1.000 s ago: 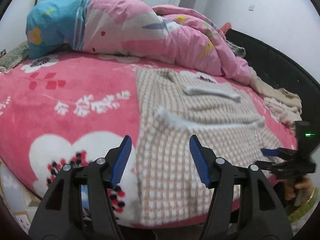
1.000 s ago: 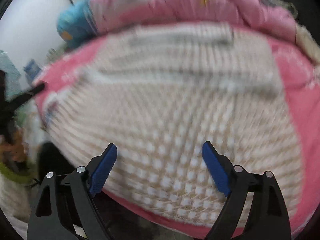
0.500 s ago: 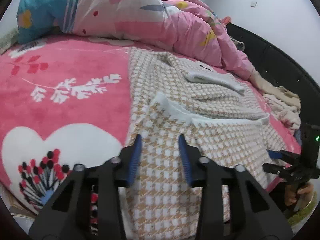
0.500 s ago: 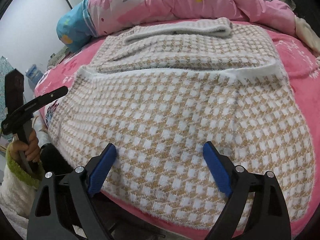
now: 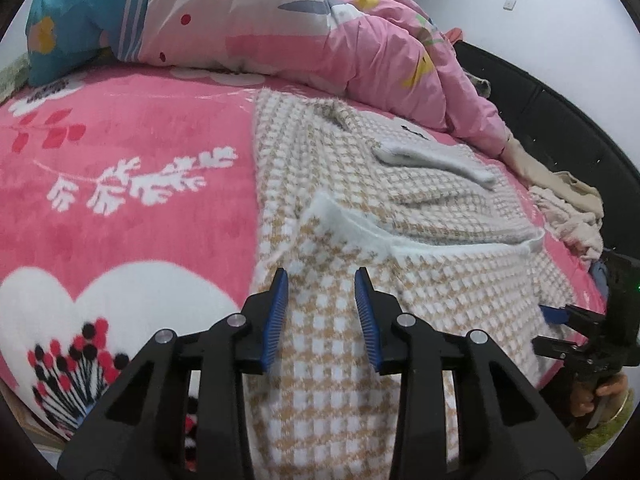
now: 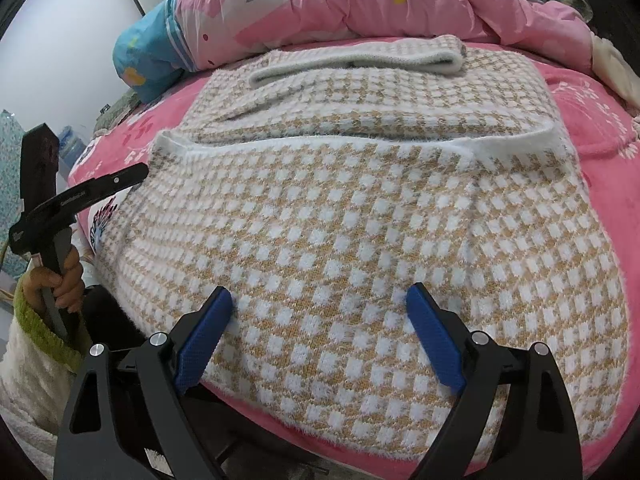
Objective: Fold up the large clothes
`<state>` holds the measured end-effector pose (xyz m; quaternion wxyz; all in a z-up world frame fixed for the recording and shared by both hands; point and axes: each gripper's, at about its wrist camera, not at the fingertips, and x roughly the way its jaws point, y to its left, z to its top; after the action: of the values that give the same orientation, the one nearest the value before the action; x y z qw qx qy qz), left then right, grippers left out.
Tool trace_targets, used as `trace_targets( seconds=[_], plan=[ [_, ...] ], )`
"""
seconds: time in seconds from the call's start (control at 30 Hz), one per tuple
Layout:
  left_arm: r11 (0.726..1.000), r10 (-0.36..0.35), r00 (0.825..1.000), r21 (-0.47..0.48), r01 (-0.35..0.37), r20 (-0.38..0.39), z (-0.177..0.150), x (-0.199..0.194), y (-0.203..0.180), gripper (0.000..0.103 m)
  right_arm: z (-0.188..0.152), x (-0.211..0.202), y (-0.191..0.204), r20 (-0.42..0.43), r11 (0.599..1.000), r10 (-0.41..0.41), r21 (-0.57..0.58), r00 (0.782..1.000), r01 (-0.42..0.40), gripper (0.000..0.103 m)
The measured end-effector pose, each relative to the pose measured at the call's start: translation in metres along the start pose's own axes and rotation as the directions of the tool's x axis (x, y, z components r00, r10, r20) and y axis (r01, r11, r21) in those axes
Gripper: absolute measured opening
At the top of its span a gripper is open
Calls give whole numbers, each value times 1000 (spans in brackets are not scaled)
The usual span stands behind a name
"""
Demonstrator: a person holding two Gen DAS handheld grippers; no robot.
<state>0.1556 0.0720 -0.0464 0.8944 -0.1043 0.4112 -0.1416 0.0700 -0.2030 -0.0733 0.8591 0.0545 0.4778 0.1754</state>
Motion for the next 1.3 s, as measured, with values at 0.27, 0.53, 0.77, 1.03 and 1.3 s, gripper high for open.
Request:
trace_targets(
  seconds=[0.27,0.53,0.77,1.03,1.3],
  plan=[
    [1000,-31,999,-2,31,-43,12,21,7,41,0,0,-1,-1,1000,-1,-1,1000,1,87],
    [954,-281,956,-132,269,-82,6,5,26,41,1,-1,-1,-2,1000,1,-3,1000,-1,87],
    [989,-142,978,-61,134,-150,3,16,19,49,0,0,0,0,1000,-2,-1,1000,2,87],
    [965,-257,950,-101,242,-176,2,19,16,49,0,0,0,1,1000,-2,-3,1000,2,87],
    [981,-195,954,-68,184,-228,-3,27,9,49,0,0,-1,6,1000,-1,1,1000,1,88]
  ],
)
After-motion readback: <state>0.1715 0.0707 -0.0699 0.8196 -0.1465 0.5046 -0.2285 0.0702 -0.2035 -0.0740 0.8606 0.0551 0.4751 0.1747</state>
